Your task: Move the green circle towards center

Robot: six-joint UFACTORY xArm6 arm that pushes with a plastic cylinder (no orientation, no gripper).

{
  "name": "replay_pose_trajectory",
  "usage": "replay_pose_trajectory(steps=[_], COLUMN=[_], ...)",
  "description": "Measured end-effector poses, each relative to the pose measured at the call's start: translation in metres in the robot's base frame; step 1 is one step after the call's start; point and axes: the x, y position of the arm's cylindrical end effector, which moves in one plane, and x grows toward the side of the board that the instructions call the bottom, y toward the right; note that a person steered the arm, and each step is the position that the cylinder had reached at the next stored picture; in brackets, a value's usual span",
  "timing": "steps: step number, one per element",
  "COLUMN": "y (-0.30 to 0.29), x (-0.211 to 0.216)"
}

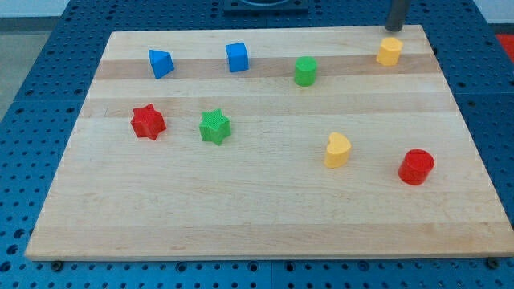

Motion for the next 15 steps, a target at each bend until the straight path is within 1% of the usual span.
replay_pose_trajectory(steps=[1,3,4,6,8,9,10,11,12,13,14,15], y=[-0.006,-0.120,-0.131,-0.110,-0.106,-0.123,-0.134,-0.159,-0.169,-0.169,-0.188,-0.212], x=[0.000,0.000,0.000,-0.003,0.002,0.046,0.076,0.122,0.141,0.141,0.163,0.195])
